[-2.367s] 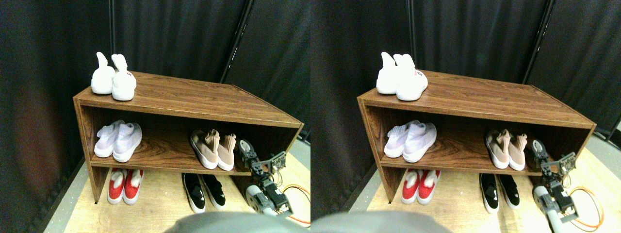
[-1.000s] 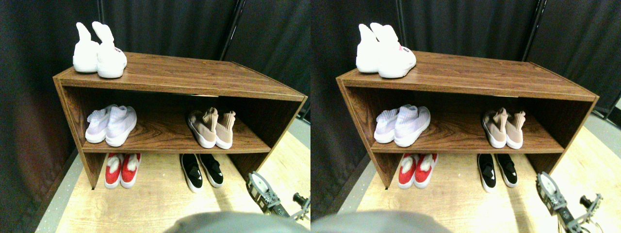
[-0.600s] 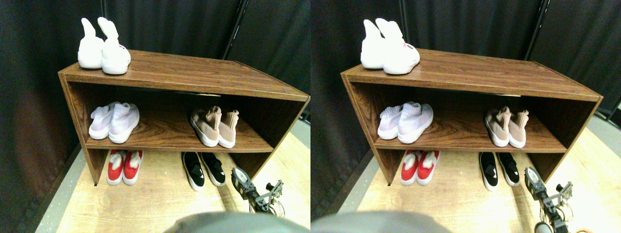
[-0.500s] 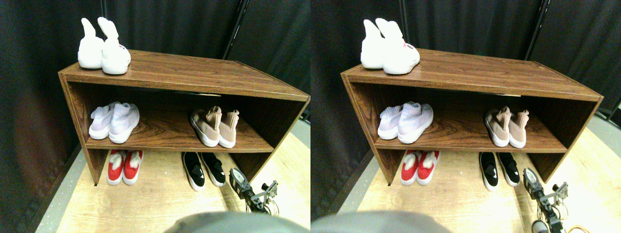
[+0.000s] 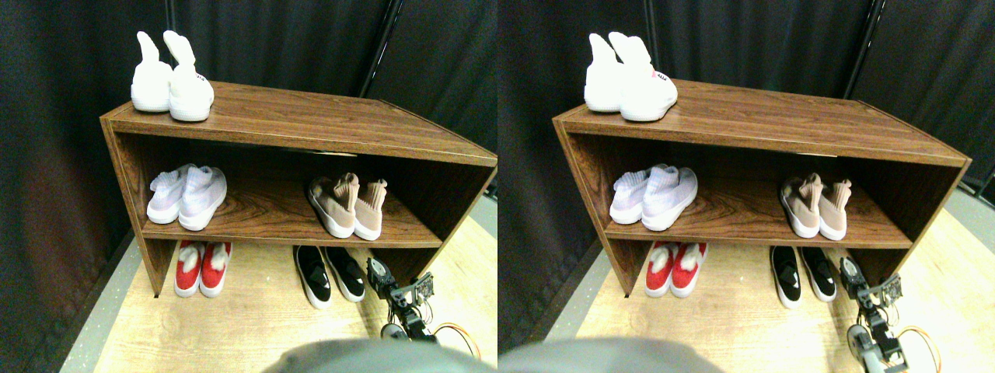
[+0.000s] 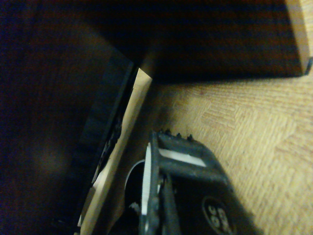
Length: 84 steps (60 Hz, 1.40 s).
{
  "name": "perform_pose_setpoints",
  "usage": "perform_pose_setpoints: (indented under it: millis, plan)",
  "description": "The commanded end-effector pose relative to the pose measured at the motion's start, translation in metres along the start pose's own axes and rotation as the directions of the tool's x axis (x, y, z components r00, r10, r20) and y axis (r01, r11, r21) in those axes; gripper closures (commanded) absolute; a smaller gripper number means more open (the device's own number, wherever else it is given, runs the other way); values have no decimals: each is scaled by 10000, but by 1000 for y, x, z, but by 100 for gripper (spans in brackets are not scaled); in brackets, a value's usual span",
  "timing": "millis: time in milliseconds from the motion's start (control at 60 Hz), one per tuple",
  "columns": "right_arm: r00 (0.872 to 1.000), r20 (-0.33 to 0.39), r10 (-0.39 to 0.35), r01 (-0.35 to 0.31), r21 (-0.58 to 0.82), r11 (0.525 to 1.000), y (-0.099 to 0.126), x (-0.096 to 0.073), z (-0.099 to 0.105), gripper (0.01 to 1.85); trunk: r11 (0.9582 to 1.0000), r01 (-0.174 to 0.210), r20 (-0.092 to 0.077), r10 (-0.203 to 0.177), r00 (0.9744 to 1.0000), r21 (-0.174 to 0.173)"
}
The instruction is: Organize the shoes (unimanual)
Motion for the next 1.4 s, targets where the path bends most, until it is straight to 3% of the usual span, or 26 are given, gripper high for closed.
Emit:
perform_pose_setpoints:
  millis: [17, 200, 317, 383, 533, 833, 1133, 1400]
  plan:
    - [9991, 114, 420, -422, 190, 9989, 6, 6, 4, 180, 9998, -130, -137, 128, 9998, -152]
    - [9989, 453, 85, -103, 406, 9991, 0, 14, 0, 180, 9997, -160, -119, 157, 9998, -199]
    - [9998, 176, -43, 33, 545, 9985, -7, 21, -3, 180, 9996, -154, -107, 152, 9998, -217]
    - [9978, 524, -412, 387, 476, 9981, -10, 23, -6, 180, 9995, -169, -79, 167, 9998, -253]
    - [9952, 540, -821, 805, 312, 9963, -15, 26, -14, 180, 9989, -267, -13, 267, 9996, -381]
    - [9909, -117, -1344, 1349, 582, 9892, -21, 40, -35, 180, 9973, -483, -56, 480, 9988, -556]
    - [9883, -1228, -902, 939, 249, 9953, -11, 21, -51, 180, 9960, -573, -126, 565, 9983, -684]
    - [9840, -1661, -648, 738, 488, 9961, -5, 4, -67, 180, 9948, -645, -139, 636, 9979, -789]
